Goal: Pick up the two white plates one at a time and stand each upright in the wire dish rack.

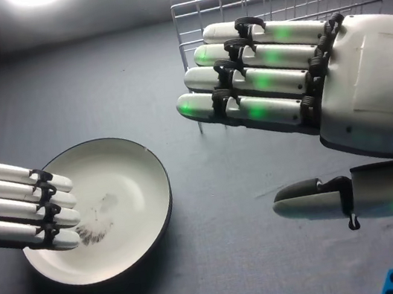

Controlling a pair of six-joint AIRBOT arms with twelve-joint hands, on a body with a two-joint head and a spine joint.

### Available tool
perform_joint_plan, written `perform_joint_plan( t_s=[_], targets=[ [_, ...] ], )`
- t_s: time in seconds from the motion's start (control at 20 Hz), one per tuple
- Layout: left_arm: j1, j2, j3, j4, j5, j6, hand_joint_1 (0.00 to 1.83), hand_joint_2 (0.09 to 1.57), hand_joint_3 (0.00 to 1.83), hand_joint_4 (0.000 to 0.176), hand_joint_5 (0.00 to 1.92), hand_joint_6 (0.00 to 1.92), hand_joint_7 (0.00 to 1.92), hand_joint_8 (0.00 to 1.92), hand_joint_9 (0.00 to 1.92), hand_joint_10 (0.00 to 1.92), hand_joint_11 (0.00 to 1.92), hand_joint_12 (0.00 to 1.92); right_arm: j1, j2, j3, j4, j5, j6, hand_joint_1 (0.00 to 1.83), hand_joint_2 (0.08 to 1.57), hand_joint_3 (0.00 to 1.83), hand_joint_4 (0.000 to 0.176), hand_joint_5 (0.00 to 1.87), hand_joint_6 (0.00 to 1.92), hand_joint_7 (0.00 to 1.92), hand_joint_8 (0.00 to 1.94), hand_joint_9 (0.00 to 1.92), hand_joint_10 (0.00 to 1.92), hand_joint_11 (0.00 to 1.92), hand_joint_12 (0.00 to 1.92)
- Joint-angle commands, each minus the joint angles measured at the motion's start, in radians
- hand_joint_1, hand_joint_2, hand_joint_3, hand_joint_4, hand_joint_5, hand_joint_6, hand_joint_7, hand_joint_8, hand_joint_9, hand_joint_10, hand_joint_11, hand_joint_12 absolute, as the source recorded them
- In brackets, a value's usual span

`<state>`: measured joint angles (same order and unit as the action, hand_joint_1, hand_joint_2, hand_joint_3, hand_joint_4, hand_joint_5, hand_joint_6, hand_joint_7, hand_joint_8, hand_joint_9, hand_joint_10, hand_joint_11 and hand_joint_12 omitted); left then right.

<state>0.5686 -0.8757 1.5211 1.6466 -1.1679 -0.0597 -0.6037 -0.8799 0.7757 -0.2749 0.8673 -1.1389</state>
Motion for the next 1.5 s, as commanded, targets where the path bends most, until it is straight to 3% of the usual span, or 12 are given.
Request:
perform_joint_plan(
  t_s=[0.0,0.5,1.1,1.45],
  targets=[
    [0.003,-0.001,0.009,-0.067,-0.024,0.004,0.00,1.13,0.00,0.000,0.02,0.00,0.00,0.00,0.00,0.00,0.00,0.00,0.006,0.003,-0.003,0.009,0.125,-0.002,0.00,1.32,0.01,0.000,0.00,0.00,0.00,0.00,0.00,0.00,0.00,0.00],
    [0.103,-0.045,0.061,-0.102,0.027,0.023,0.00,1.12,0.00,0.000,0.05,0.01,0.01,0.00,0.00,0.00,0.00,0.00,0.006,0.003,-0.002,0.009,0.136,-0.010,0.00,1.27,0.00,0.000,0.00,0.00,0.00,0.00,0.00,0.00,0.00,0.00],
    [0.133,-0.076,0.097,-0.107,0.047,0.019,0.00,1.12,0.00,0.000,0.06,0.01,0.03,0.01,0.00,0.00,0.00,0.00,0.005,0.003,0.007,0.008,0.138,-0.023,0.00,1.25,0.00,0.000,0.00,0.00,0.00,0.00,0.00,0.00,0.00,0.00],
    [0.139,-0.085,0.094,-0.103,0.049,0.012,0.00,1.12,0.00,0.000,0.07,0.01,0.04,0.01,0.01,0.00,0.00,0.00,0.004,-0.011,0.022,0.006,0.116,-0.107,0.00,1.24,0.00,0.000,0.00,0.00,0.00,0.00,0.00,0.00,0.00,0.00]
  ],
)
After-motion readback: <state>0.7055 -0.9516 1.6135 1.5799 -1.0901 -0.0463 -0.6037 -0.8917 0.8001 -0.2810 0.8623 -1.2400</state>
